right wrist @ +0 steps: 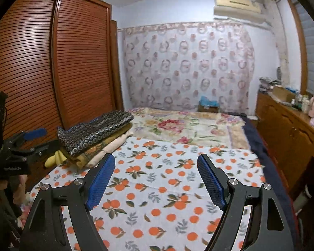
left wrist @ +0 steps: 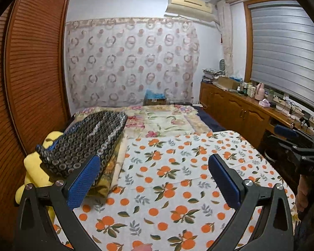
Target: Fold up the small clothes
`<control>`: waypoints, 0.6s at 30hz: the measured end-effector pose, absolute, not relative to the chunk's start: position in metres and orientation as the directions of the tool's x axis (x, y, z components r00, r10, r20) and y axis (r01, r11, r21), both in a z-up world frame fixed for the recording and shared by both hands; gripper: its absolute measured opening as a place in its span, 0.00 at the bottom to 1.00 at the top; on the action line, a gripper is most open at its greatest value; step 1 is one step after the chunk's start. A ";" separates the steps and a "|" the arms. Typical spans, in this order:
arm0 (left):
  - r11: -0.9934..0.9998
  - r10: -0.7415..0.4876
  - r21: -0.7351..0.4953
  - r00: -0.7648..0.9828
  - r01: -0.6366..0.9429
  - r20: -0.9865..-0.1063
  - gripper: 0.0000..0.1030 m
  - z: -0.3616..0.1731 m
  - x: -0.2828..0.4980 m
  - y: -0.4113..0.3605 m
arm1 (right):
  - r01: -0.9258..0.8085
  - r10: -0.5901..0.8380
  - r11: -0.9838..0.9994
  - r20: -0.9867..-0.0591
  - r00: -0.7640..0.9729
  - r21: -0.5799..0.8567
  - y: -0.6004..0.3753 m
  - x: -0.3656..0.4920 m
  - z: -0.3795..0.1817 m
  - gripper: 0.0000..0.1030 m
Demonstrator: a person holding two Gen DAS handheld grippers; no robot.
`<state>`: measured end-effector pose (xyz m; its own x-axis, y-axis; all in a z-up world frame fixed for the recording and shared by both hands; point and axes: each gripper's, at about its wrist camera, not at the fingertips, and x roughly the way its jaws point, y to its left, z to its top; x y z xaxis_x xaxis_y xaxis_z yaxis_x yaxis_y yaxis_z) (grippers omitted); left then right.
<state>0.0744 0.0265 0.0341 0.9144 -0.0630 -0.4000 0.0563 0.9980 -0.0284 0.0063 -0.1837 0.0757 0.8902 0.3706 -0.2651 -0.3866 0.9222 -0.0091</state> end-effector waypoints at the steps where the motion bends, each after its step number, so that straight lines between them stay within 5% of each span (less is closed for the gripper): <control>1: 0.998 -0.063 -0.025 0.917 0.057 -0.394 1.00 0.037 0.073 0.024 | -0.372 0.355 0.928 -0.259 0.898 -0.018 -0.184 0.002 0.077 0.80; 18: 0.997 -0.073 -0.013 0.934 0.073 -0.348 1.00 0.066 0.053 0.010 | -0.246 0.244 0.969 -0.181 0.953 0.011 -0.160 -0.034 0.072 0.80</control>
<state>0.0535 0.0096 0.0655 0.9344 -0.0733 -0.3485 0.0733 0.9972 -0.0134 -0.0339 -0.1599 0.0724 0.9528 0.2440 -0.1808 -0.2461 0.9692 0.0107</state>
